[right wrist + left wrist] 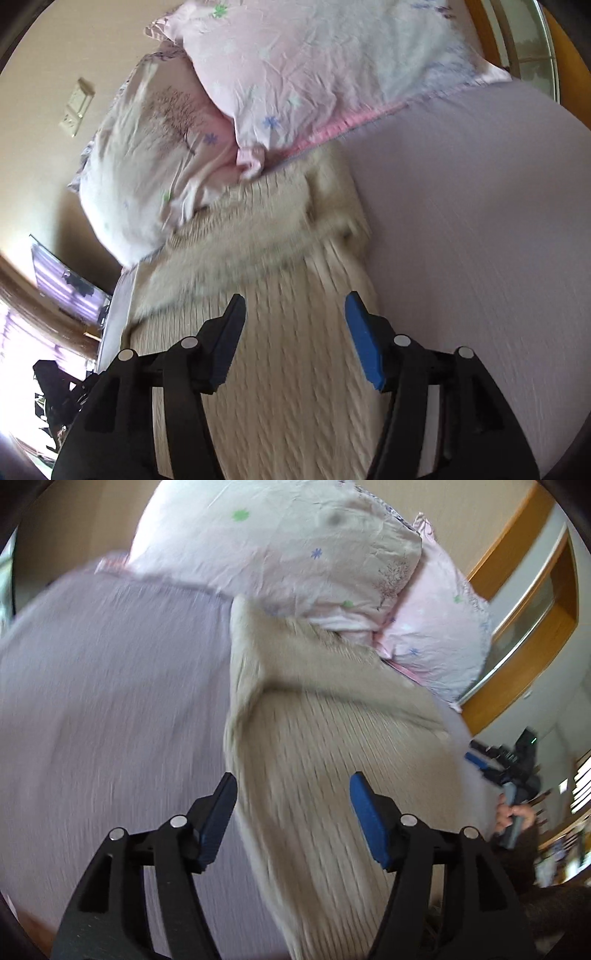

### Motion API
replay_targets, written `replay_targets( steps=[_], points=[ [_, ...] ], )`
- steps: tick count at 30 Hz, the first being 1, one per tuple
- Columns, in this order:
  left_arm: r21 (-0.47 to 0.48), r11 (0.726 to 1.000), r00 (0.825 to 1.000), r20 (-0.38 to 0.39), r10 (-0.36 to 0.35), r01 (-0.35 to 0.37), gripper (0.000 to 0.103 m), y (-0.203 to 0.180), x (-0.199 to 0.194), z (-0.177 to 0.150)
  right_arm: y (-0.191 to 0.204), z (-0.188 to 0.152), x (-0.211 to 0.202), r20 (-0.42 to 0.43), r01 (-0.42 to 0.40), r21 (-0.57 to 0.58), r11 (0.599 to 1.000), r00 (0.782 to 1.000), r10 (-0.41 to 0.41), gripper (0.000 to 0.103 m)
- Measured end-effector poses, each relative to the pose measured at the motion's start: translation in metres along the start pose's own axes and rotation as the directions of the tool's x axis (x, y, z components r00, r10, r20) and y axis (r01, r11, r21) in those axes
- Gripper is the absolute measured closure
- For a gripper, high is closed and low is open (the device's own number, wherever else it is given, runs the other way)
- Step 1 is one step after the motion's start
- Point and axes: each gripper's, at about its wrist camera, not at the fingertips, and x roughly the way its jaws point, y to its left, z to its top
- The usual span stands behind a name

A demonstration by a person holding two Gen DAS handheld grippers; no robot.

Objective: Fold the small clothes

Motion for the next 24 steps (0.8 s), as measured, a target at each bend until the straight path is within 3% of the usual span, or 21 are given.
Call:
replay_targets(
  steps=[2,6,10,16,18,19,20,24],
  points=[
    [-0.039,0.999,1.000,-0.021,-0.022,0.021,0.042,0.004,-0.007,-0.025,-0.007,-0.019,-0.012,-0.009,0.005,0.008,1.000,1.000,-0.005,0.054],
    [-0.078,0.995,0.997,-0.052,-0.064,0.060,0.046,0.004,-0.010,-0.057,-0.020,-0.058,-0.040,-0.025,-0.005,0.027,1.000,1.000,0.006,0.058],
    [-0.064,0.995,0.995,-0.062,-0.084,0.080,0.053,-0.004,-0.011,-0.068,-0.023,-0.081,-0.044,-0.057,-0.005,0.041,0.999,0.998,0.007,0.063],
    [-0.034,0.999,0.995,-0.091,-0.044,0.041,0.071,-0.015,-0.011,-0.081,-0.012,-0.112,-0.048,-0.119,-0.140,0.021,0.990,0.983,0.141,0.070],
    [-0.043,0.999,0.995,-0.094,-0.027,0.023,0.080,-0.015,-0.013,-0.084,-0.009,-0.121,-0.048,-0.150,-0.175,0.012,0.985,0.973,0.175,0.083],
    [-0.051,0.999,0.995,-0.095,-0.019,0.014,0.082,-0.014,-0.013,-0.085,-0.006,-0.124,-0.046,-0.171,-0.188,0.006,0.982,0.968,0.186,0.094],
    [-0.059,0.998,0.995,-0.101,-0.010,0.004,0.091,-0.012,-0.012,-0.085,-0.004,-0.127,-0.043,-0.179,-0.197,-0.003,0.980,0.965,0.194,0.094],
    [-0.057,0.997,0.996,-0.061,-0.061,0.058,0.094,-0.014,-0.013,-0.074,0.003,-0.109,-0.050,-0.103,-0.273,0.002,0.962,0.957,0.272,0.095]
  ],
)
